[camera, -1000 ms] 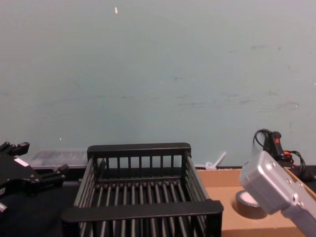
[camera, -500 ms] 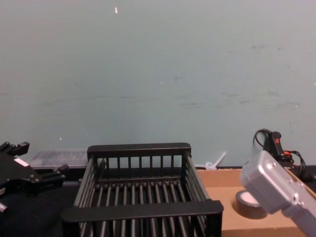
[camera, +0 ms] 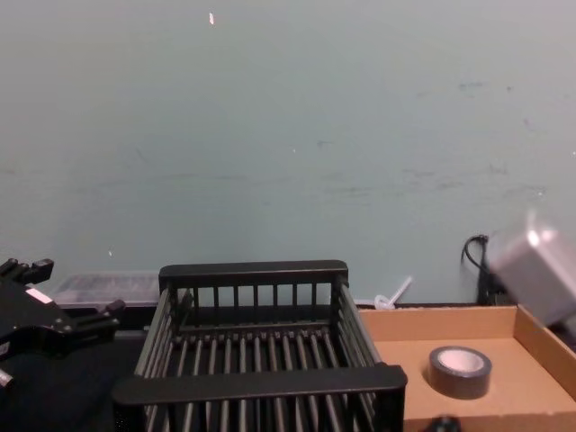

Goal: Pick up the white tape and place it into the black box , Pick up the silver tape and place it into the brown box.

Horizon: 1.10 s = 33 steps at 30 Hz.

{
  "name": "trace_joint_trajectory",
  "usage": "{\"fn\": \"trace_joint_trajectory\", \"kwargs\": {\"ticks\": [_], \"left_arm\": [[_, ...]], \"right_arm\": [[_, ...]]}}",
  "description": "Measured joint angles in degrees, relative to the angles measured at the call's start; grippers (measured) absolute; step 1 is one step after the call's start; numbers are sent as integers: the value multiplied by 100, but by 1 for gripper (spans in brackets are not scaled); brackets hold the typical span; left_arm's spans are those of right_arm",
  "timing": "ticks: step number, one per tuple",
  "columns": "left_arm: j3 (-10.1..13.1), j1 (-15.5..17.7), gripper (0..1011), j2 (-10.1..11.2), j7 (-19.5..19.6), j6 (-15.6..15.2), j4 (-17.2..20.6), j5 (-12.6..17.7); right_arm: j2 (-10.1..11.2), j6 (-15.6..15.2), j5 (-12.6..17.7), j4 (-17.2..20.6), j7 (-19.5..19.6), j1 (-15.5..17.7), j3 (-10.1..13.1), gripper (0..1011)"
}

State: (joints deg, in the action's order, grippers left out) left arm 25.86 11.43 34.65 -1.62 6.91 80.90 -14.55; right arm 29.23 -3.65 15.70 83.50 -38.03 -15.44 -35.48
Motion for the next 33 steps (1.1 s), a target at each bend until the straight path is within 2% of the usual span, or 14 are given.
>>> {"fn": "trace_joint_trajectory", "kwargs": {"ticks": [9,15,23,33], "left_arm": [[0,0,1001,0,0,0,0,0],[0,0,1001,0,0,0,0,0],[0,0,1002,0,0,0,0,0],[0,0,1001,0,0,0,0,0]], "right_arm": [[192,116,342,378,-80,0,199,91],[196,149,472,435,-9,-58,291,92],[35,136,548,311,282,-209,416,92],[-345,34,486,-82,710,-613,566,92]]}}
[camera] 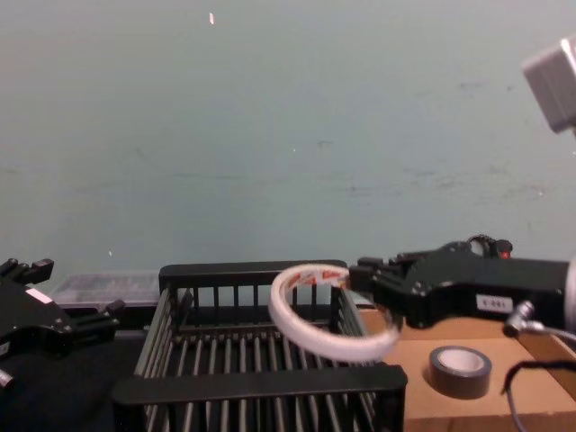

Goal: Pick up the white tape and place it into the black box , Pick up the silver tape and place it into the brown box.

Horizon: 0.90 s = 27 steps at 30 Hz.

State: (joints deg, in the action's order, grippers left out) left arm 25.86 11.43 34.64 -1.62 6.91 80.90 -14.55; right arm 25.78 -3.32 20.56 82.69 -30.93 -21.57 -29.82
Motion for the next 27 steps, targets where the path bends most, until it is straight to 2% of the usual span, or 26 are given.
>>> {"fn": "trace_joint_trajectory", "kwargs": {"ticks": [8,14,15,18,27], "left_arm": [[0,0,1001,0,0,0,0,0],[0,0,1001,0,0,0,0,0],[0,0,1001,0,0,0,0,0],[0,0,1001,0,0,0,0,0],[0,0,1001,0,0,0,0,0]], "right_arm": [[-311,-148,-162,-409,239,-338,27,92],[-658,-302,-418,-873,520,-636,-8,92],[-658,-302,-418,-873,520,-636,-8,92],[-870,-359,-567,-1183,649,-799,-33,92],[-1282,-348,-820,-1816,801,-1107,-76,92]]}}
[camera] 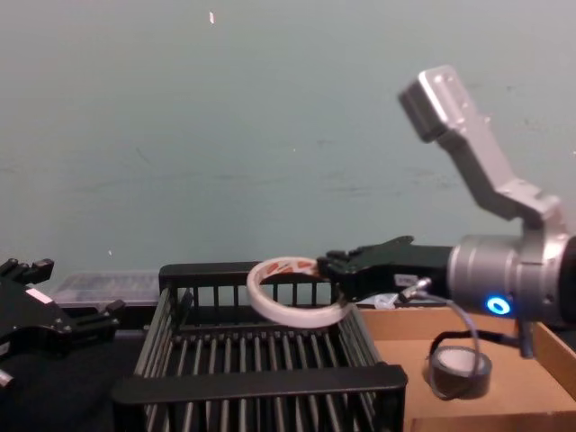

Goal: Pick up the white tape and place it into the black box , Pick up the silver tape and place it into the brown box.

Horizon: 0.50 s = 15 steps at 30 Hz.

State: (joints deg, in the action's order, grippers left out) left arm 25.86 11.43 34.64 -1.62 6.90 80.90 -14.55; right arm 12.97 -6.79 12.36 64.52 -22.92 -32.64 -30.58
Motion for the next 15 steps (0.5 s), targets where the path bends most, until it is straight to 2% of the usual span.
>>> {"fn": "trace_joint_trajectory", "kwargs": {"ticks": [5,15], "left_arm": [[0,0,1001,0,0,0,0,0],[0,0,1001,0,0,0,0,0]], "right_arm": [[-250,67,-190,-437,82,-173,-38,92],[-484,61,-443,-936,166,-350,-52,91]]}}
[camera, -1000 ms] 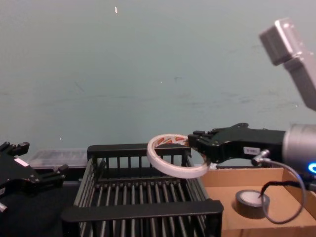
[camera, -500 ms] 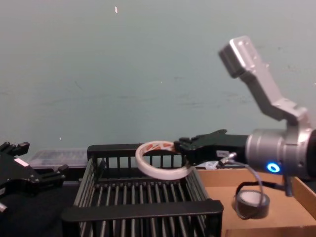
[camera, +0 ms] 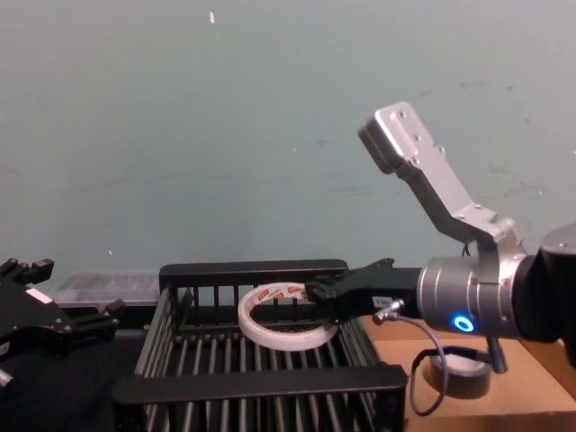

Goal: Pick up the white tape and place it into the black box , Pick up the silver tape and place it into the brown box.

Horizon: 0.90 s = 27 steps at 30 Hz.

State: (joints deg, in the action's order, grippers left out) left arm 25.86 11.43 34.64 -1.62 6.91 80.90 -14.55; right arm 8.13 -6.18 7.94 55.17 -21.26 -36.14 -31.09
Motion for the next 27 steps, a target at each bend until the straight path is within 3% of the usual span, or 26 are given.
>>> {"fn": "trace_joint_trajectory", "kwargs": {"ticks": [16,19,27], "left_arm": [[0,0,1001,0,0,0,0,0],[0,0,1001,0,0,0,0,0],[0,0,1001,0,0,0,0,0]], "right_arm": [[-44,-16,-114,-73,2,-12,24,95],[-42,-16,-111,-73,2,-11,22,129],[-39,-16,-101,-72,2,-10,18,392]]}}
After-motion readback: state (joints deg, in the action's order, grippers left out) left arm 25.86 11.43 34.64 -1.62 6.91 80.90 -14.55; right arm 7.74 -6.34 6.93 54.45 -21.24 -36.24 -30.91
